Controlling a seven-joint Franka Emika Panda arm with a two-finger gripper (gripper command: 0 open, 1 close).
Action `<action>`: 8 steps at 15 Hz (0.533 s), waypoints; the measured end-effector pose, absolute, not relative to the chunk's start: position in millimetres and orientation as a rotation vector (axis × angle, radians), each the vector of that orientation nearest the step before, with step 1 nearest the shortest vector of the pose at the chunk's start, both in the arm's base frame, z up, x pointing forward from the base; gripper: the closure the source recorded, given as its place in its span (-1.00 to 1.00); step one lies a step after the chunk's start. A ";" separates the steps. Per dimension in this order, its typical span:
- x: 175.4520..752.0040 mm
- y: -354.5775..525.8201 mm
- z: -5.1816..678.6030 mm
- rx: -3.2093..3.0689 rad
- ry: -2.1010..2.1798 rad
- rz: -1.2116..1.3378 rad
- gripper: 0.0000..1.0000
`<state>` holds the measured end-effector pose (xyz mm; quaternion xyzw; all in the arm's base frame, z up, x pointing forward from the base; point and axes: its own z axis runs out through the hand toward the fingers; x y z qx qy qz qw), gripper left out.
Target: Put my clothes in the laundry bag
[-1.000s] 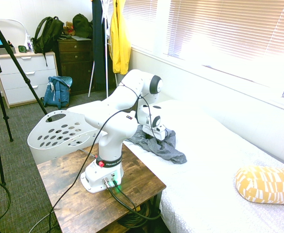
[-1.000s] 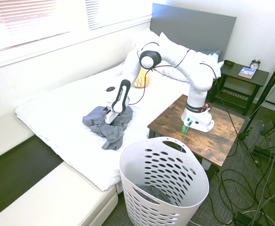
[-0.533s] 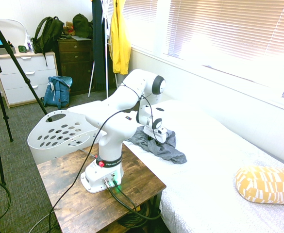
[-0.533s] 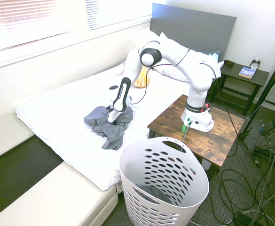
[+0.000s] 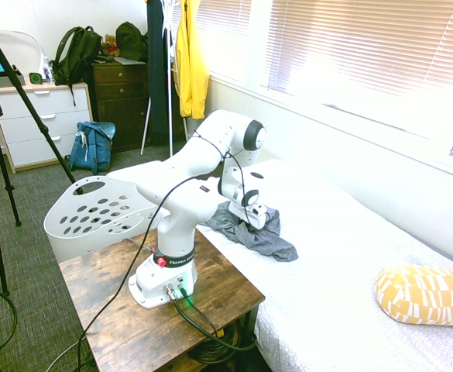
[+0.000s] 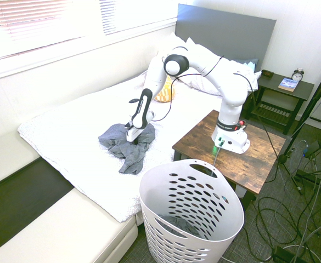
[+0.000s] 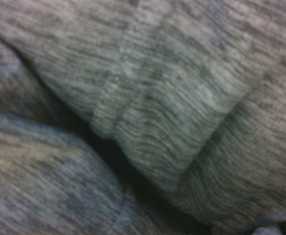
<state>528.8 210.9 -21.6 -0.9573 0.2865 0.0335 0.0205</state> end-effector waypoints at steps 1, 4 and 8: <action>528.4 210.5 -21.8 -2.970 0.885 0.105 1.00; 527.7 208.7 -22.2 -2.966 0.889 0.109 1.00; 532.4 223.2 17.2 -2.968 0.860 0.046 1.00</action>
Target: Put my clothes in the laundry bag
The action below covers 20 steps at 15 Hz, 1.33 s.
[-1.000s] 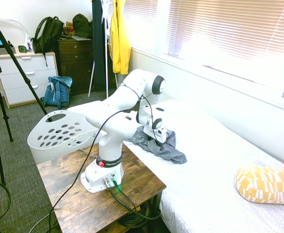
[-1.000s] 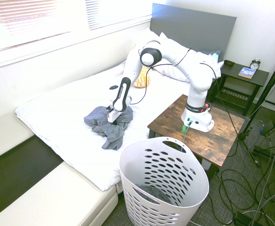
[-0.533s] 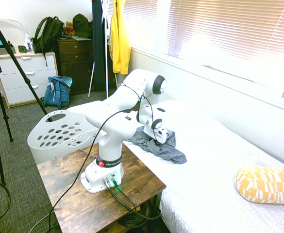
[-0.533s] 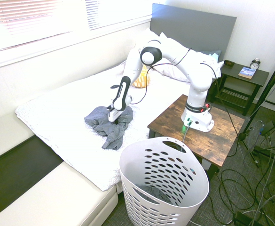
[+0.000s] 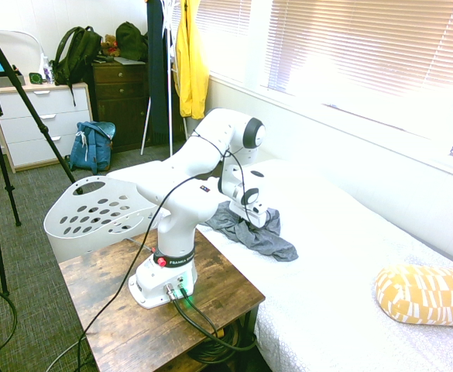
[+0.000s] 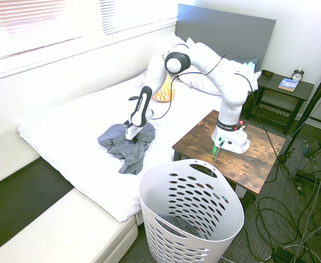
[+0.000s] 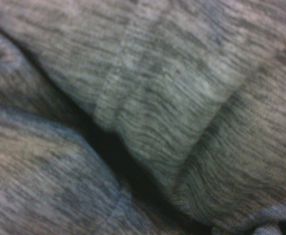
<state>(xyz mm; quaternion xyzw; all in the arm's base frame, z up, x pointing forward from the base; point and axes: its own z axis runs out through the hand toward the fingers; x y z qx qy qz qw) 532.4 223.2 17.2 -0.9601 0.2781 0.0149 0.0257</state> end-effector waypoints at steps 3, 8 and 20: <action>531.9 271.2 102.0 -2.965 0.814 -0.031 1.00; 473.5 380.0 260.3 -2.943 0.715 -0.124 1.00; 107.3 477.8 640.2 -2.866 0.336 -0.288 1.00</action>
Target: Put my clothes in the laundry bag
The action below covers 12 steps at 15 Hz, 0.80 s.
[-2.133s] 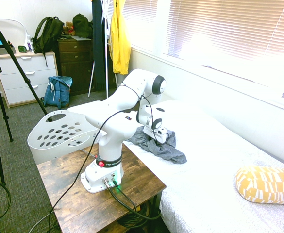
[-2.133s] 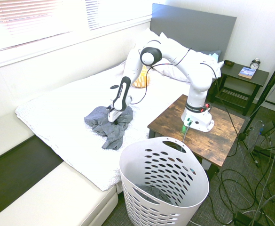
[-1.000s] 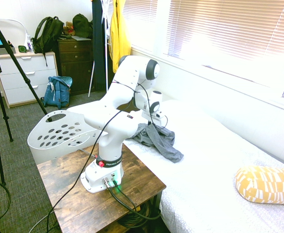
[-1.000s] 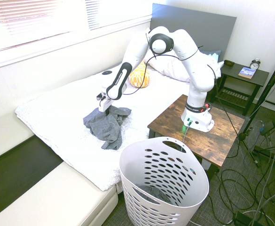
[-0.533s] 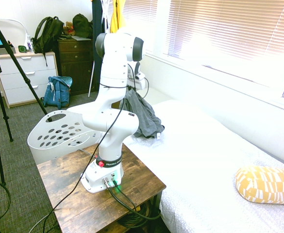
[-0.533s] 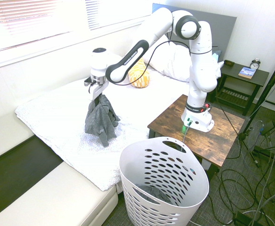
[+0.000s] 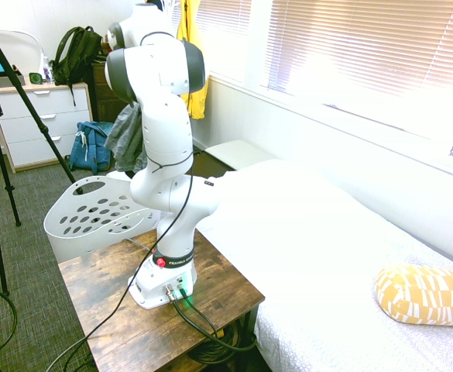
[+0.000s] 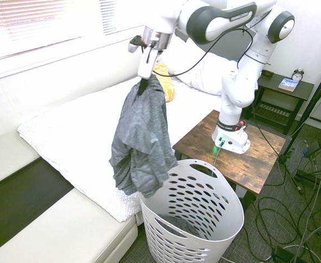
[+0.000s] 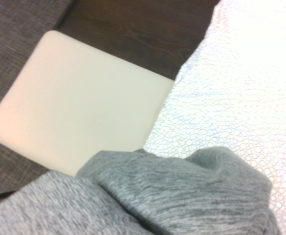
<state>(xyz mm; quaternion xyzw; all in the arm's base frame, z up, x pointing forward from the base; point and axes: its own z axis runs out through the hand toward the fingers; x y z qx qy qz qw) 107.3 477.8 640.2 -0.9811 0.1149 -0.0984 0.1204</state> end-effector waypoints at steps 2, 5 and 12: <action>43.2 493.1 637.4 -2.878 0.271 -0.315 1.00; -30.7 502.2 618.9 -2.897 0.221 -0.352 1.00; -61.7 494.0 478.6 -3.036 0.179 -0.227 -1.00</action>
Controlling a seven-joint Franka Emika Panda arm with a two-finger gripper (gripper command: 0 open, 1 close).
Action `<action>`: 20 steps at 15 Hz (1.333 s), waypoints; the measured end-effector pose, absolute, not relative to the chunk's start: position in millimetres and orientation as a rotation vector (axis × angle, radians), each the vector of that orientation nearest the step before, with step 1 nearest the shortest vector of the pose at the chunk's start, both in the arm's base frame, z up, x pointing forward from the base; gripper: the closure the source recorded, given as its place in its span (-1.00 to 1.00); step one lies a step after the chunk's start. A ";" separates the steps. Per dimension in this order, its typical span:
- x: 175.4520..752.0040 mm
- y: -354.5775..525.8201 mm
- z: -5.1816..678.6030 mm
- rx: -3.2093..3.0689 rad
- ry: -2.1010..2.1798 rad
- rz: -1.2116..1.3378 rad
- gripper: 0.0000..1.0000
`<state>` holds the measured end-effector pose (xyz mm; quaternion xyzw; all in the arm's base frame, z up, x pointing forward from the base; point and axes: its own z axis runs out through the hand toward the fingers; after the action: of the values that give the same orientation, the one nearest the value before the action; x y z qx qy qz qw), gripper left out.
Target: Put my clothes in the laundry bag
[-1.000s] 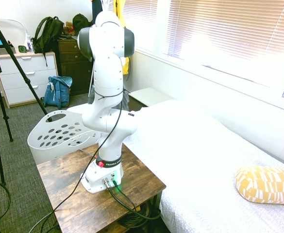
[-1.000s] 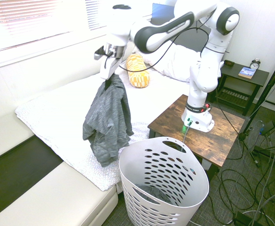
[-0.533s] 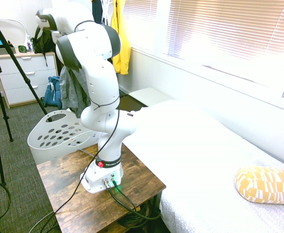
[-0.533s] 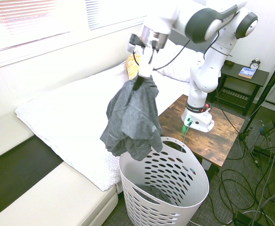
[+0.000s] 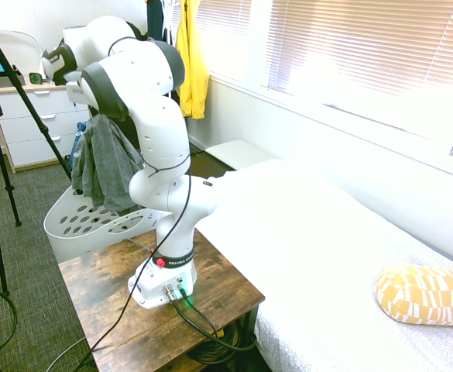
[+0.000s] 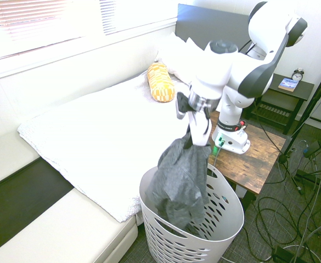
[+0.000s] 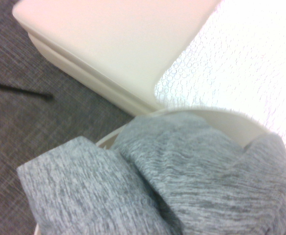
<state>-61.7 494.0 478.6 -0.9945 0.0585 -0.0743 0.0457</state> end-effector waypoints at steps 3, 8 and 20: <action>-83.8 494.4 431.1 -3.081 0.124 -0.189 -1.00; -64.4 501.0 418.4 -3.091 0.155 -0.146 -1.00; 239.8 432.1 393.9 -3.059 0.550 -0.231 -1.00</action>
<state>239.8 432.1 393.9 -0.9814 0.1765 -0.0740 0.0127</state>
